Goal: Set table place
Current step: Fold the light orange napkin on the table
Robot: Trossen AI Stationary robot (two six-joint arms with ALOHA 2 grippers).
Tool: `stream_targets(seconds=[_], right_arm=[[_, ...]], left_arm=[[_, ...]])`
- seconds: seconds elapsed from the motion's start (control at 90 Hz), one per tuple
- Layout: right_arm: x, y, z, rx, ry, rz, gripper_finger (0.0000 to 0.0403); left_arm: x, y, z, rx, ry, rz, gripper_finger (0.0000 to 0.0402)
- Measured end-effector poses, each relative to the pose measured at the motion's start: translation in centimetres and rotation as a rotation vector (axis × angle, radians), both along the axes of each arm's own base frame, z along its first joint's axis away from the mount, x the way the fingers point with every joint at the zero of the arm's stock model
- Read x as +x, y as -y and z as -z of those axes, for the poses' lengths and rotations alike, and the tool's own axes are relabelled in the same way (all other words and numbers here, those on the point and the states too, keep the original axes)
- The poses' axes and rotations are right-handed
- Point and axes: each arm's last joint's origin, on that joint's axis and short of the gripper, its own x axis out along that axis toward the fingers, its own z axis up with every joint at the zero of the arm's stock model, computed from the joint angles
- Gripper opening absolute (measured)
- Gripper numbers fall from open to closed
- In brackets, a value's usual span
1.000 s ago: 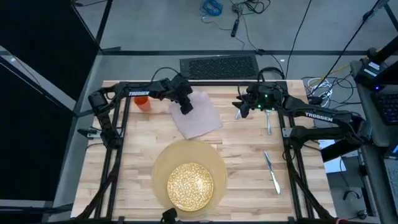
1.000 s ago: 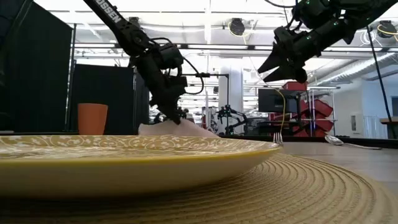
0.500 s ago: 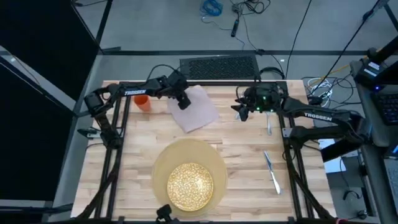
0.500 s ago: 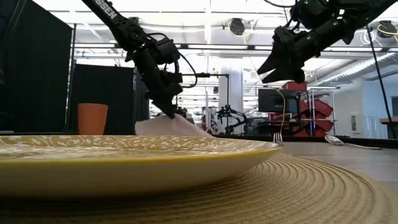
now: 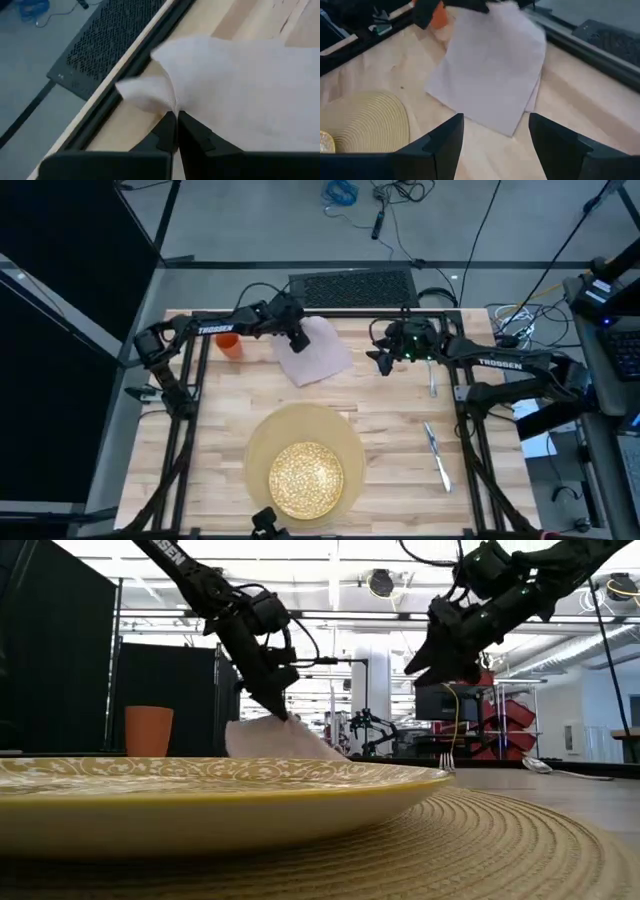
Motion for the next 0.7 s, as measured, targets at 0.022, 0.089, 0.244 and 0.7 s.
stream_targets(seconds=[0.022, 0.089, 0.244, 0.7], right_arm=[[0.0, 0.1, 0.2, 0.008, -0.007, 0.004, 0.021], [0.2, 0.4, 0.7, 0.031, -0.022, 0.021, 0.021], [0.6, 1.3, 2.4, 0.101, -0.071, 0.073, 0.021], [5.3, 3.4, 6.1, 0.221, -0.106, 0.061, 0.021]], left_arm=[[0.0, 0.0, 0.0, 0.003, 0.0, -0.005, 0.0], [-0.1, 0.0, -0.1, 0.008, -0.003, -0.011, 0.0], [-0.4, 0.1, 0.2, -0.018, -0.04, -0.016, 0.0], [-0.3, 1.1, 1.1, -0.099, -0.101, 0.033, 0.0]])
